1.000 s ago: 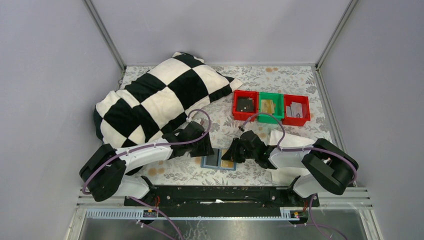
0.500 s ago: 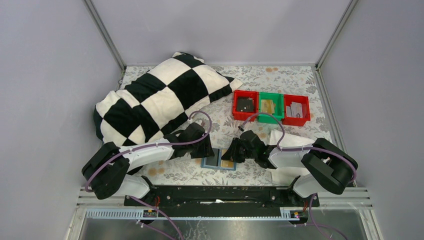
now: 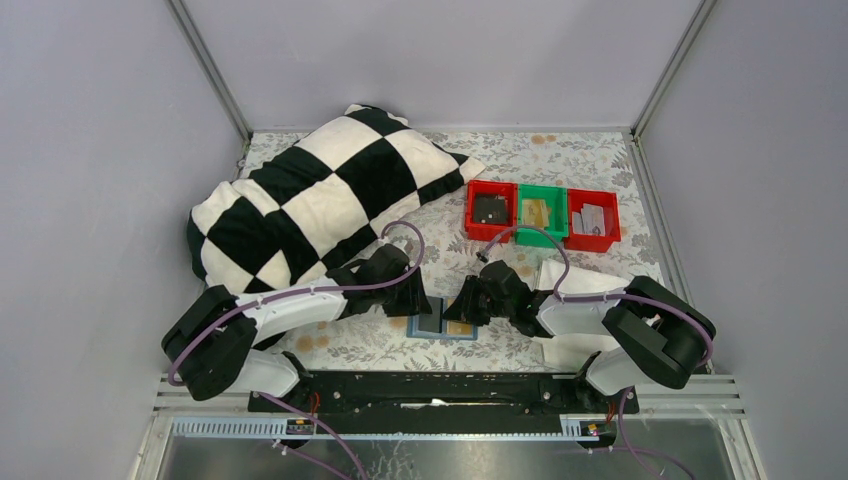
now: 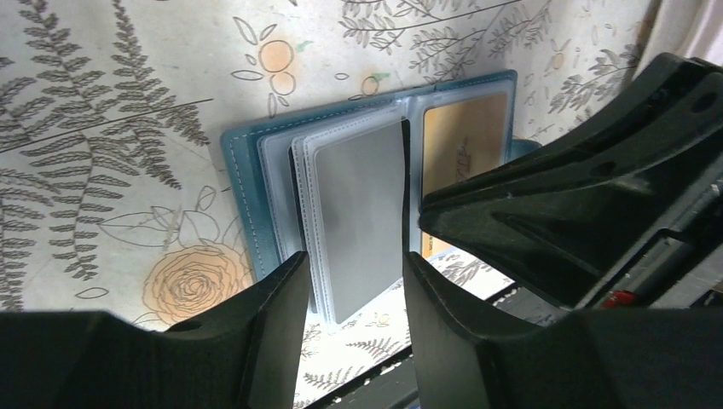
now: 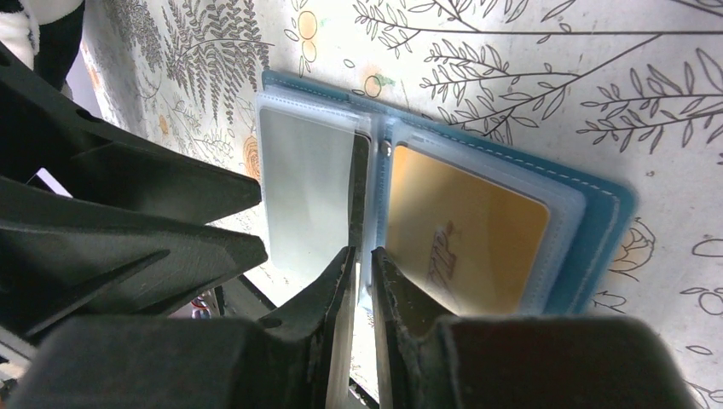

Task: Take the credit cards out of the card holder
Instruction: Remove the credit card from the card holder.

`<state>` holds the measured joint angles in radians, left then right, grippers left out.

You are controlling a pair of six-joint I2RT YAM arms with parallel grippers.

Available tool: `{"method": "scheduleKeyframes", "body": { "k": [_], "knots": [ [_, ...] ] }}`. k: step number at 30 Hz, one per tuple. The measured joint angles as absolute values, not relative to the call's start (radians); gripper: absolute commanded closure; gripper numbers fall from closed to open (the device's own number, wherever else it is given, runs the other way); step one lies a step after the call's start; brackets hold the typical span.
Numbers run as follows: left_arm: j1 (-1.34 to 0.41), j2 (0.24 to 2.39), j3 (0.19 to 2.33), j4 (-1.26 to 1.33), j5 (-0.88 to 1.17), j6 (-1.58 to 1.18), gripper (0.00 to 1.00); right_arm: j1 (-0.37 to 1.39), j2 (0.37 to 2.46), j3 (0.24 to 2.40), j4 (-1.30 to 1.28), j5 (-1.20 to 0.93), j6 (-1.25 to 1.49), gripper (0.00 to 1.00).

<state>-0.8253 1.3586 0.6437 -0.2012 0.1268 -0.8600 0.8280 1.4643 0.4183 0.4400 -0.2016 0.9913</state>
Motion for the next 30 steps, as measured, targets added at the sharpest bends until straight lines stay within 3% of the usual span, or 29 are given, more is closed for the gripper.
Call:
{"method": "scheduleKeyframes", "body": {
  "k": [9,21,24,26,30],
  "knots": [
    [-0.825,1.356,0.64,-0.16,0.165,-0.861,0.6,0.828,1.464,0.418,0.439,-0.2,0.992,0.8],
    [-0.825,1.356,0.628,-0.143,0.179,-0.864,0.55,0.825,1.464,0.408,0.457,-0.201,1.016,0.76],
    [-0.825,1.358,0.628,-0.149,0.168,-0.864,0.58,0.821,1.467,0.405,0.474,-0.202,1.028,0.76],
    [-0.825,1.362,0.628,-0.15,0.164,-0.865,0.66,0.818,1.478,0.402,0.492,-0.204,1.039,0.75],
    [-0.825,1.378,0.612,-0.133,0.165,-0.869,0.67,0.811,1.499,0.386,0.534,-0.205,1.063,0.76]
  ]
}}
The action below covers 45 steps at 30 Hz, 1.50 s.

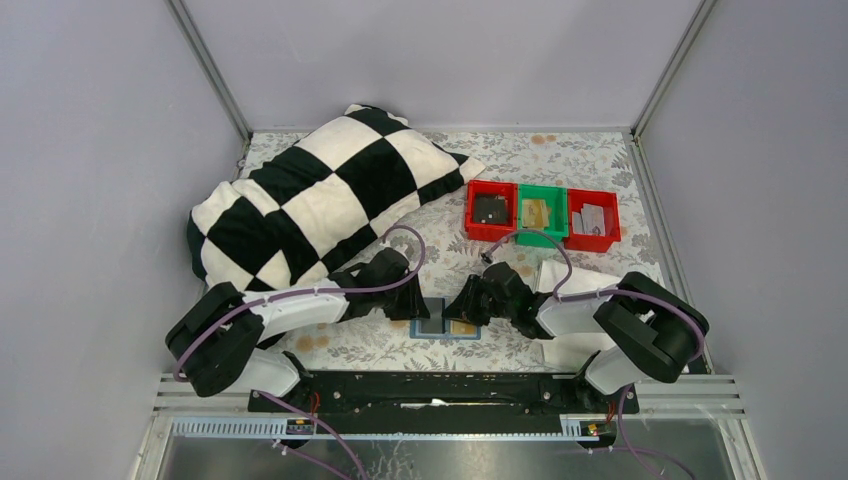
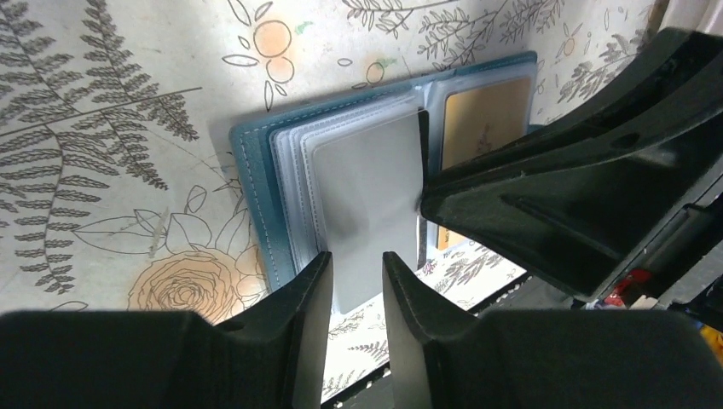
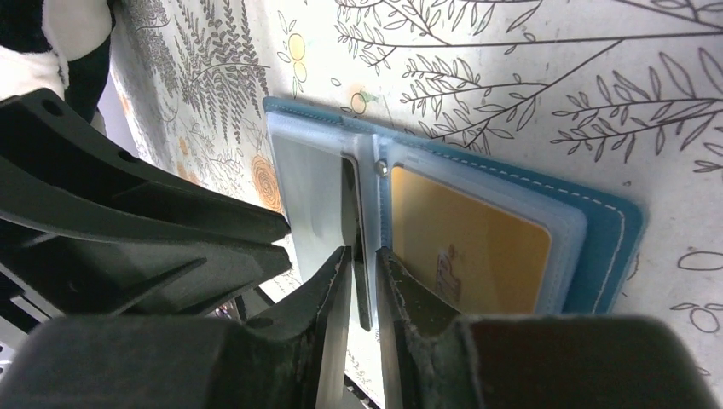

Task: Take the credit cards out of the card holder
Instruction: Remove the credit card from the card holder.

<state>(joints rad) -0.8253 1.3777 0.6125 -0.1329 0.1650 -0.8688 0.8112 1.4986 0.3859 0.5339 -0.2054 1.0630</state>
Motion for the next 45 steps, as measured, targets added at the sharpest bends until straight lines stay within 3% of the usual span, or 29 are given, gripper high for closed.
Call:
{"method": "scheduleKeyframes", "body": {
  "k": [8,11,13,20,29,34,45],
  "knots": [
    [-0.823,1.395,0.599,-0.098,0.184,-0.873,0.69,0.807,1.523,0.382,0.57,-0.214,1.082,0.76],
    [-0.822,1.404,0.599,-0.089,0.191,-0.874,0.73,0.802,1.53,0.382,0.577,-0.224,1.082,0.85],
    [-0.818,1.41,0.599,-0.086,0.195,-0.876,0.75,0.796,1.535,0.381,0.581,-0.226,1.083,1.0],
    [-0.809,1.424,0.599,-0.084,0.198,-0.893,0.9,0.783,1.534,0.373,0.59,-0.223,1.085,1.0],
    [-0.809,1.451,0.593,-0.025,0.199,-0.921,0.91,0.759,1.462,0.348,0.551,-0.21,1.051,1.0],
    [-0.809,1.458,0.587,0.004,0.198,-0.928,1.0,0.754,1.419,0.348,0.514,-0.206,1.03,1.0],
    [-0.809,1.48,0.592,0.036,0.203,-0.936,1.0,0.744,1.377,0.319,0.498,-0.197,1.02,1.0]
  ]
}}
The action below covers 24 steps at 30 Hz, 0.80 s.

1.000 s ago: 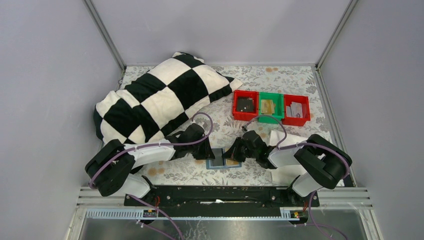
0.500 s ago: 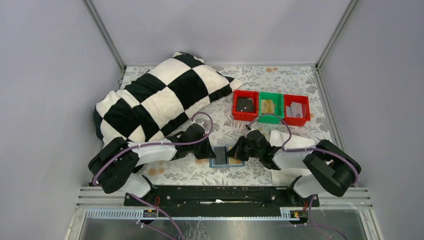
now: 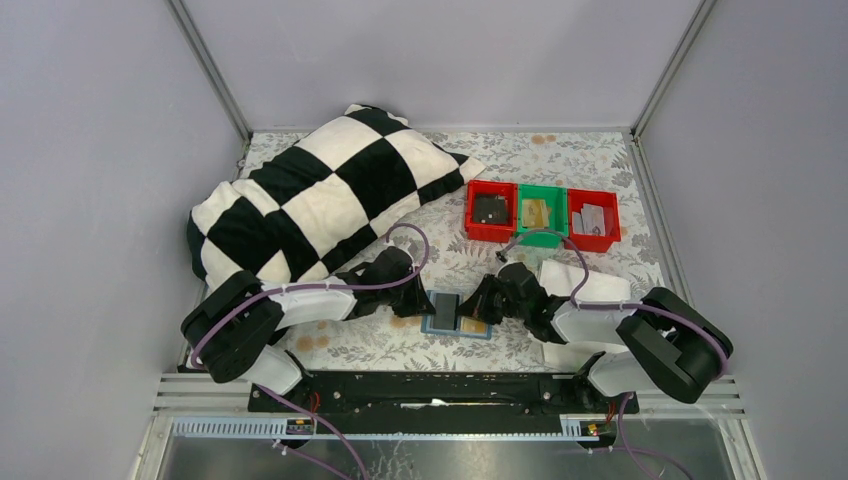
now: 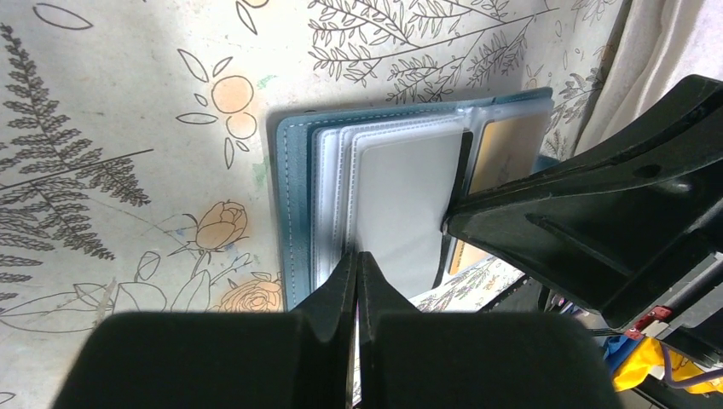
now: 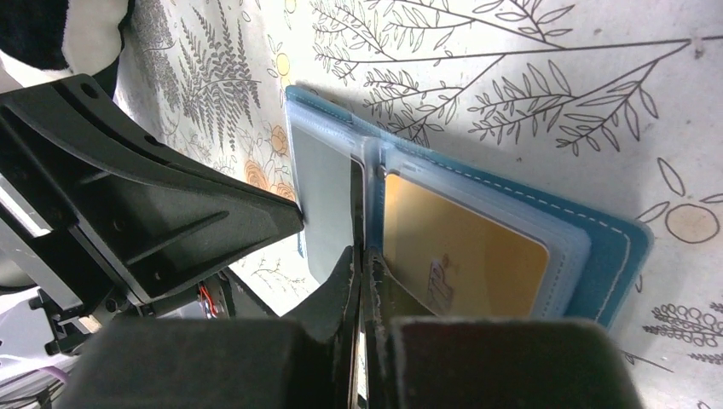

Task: Take the credit cards out of the card holder
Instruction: Remove the credit card from the card holder.

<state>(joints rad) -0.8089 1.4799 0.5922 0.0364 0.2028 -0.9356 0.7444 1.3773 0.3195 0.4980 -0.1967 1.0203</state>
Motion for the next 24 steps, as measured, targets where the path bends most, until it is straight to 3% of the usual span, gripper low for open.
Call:
{"method": "scheduleKeyframes", "body": {
  "k": [24],
  "knots": [
    [-0.813,1.481,0.592,0.043,0.202,-0.941,1.0,0.724,1.299,0.307,0.413,-0.202,0.987,1.0]
  ]
}}
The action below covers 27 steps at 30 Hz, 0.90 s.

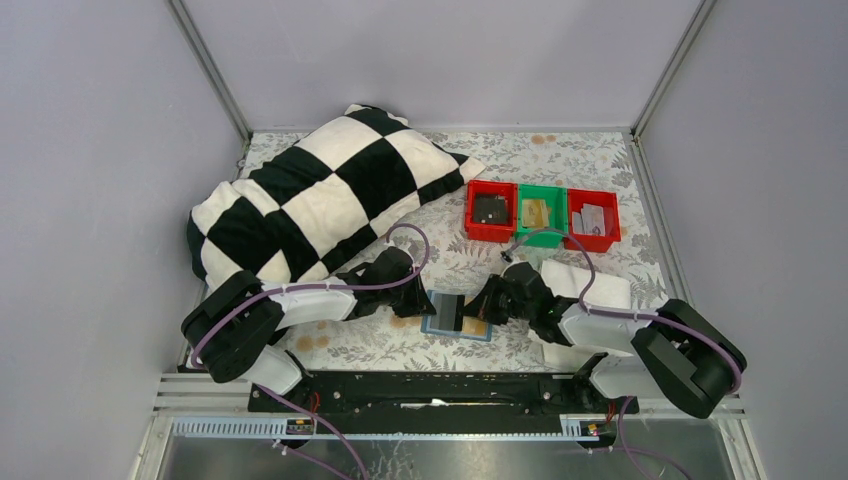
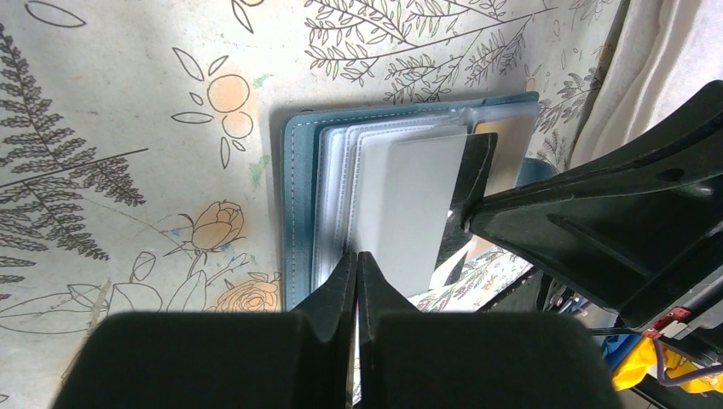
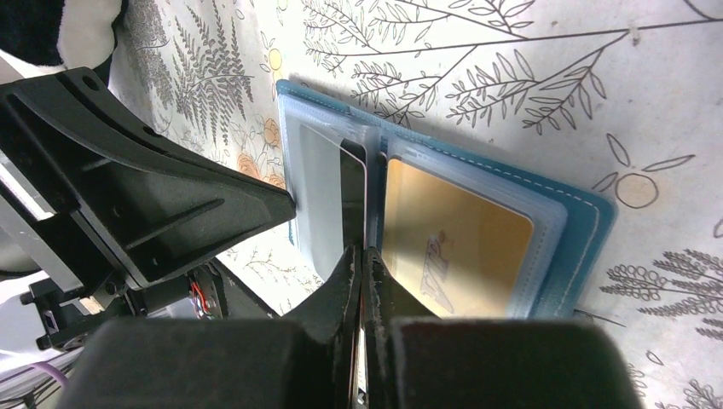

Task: Take the credit cards out of the card holder
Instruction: Remove the credit card from the card holder.

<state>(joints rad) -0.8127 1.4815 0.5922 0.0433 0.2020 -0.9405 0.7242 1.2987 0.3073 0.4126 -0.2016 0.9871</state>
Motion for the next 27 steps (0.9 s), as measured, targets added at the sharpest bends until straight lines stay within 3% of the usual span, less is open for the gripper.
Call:
{"method": "scheduleKeyframes", "body": {
  "k": [3,8,10,27],
  "knots": [
    [-0.813,1.481,0.591,0.044,0.202,-0.942,1.0,0.718,1.278,0.295,0.408,-0.201,0.987,1.0],
    [-0.813,1.48,0.587,0.051,0.202,-0.943,1.0,0.712,1.283,0.27,0.441,-0.205,1.002,0.67],
    [-0.813,1.48,0.587,0.052,0.202,-0.943,1.0,0.712,1.295,0.259,0.473,-0.211,1.014,0.61],
    [-0.813,1.481,0.587,0.054,0.204,-0.942,1.0,0.711,1.373,0.235,0.635,-0.231,1.078,0.55]
  ]
}}
